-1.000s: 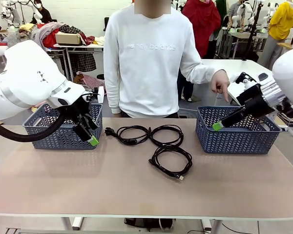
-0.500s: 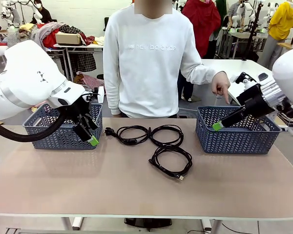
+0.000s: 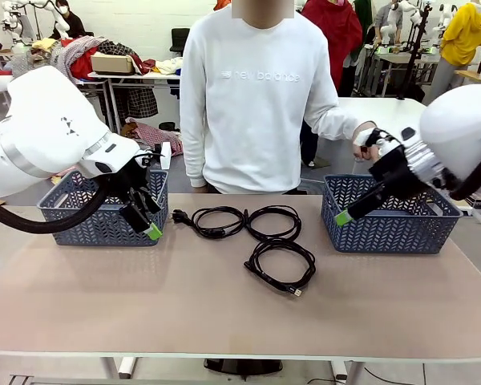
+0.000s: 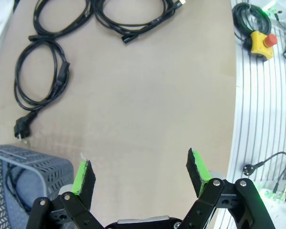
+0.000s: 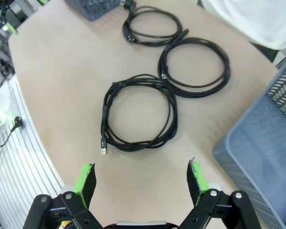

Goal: Organize the cables according to human instructions.
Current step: Pick up a bundle of cables and place it in the basket indicated by the human.

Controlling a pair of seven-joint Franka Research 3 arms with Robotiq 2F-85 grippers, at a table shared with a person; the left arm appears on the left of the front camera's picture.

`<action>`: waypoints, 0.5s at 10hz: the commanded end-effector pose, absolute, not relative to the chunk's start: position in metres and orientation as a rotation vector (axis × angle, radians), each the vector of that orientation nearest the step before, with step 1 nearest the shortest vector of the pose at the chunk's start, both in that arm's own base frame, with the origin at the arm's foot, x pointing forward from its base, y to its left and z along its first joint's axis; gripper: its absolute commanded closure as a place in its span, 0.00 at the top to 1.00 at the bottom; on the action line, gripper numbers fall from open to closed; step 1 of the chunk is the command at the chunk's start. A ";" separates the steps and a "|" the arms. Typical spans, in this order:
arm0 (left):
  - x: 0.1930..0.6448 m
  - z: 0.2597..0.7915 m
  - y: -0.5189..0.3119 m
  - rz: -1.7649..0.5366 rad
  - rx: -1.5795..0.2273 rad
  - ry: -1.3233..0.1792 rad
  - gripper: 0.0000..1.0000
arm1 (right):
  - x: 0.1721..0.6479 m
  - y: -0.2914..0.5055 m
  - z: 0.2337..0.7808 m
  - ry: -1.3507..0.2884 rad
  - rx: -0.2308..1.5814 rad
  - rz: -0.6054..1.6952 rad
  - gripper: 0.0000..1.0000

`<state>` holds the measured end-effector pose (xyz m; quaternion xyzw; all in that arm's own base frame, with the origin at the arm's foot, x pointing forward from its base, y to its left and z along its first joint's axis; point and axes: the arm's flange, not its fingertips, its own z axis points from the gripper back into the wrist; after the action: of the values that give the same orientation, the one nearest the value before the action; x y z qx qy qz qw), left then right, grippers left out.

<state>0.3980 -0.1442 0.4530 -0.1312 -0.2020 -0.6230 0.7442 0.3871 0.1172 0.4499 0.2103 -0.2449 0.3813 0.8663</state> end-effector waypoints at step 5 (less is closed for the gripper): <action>0.400 0.454 -0.144 -1.362 -0.275 -0.438 1.00 | 0.414 0.192 0.414 -0.382 0.363 0.912 1.00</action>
<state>0.3982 -0.1445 0.4531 -0.1312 -0.2022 -0.6232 0.7440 0.4035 0.1834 0.4156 0.1896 -0.1857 0.4231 0.8663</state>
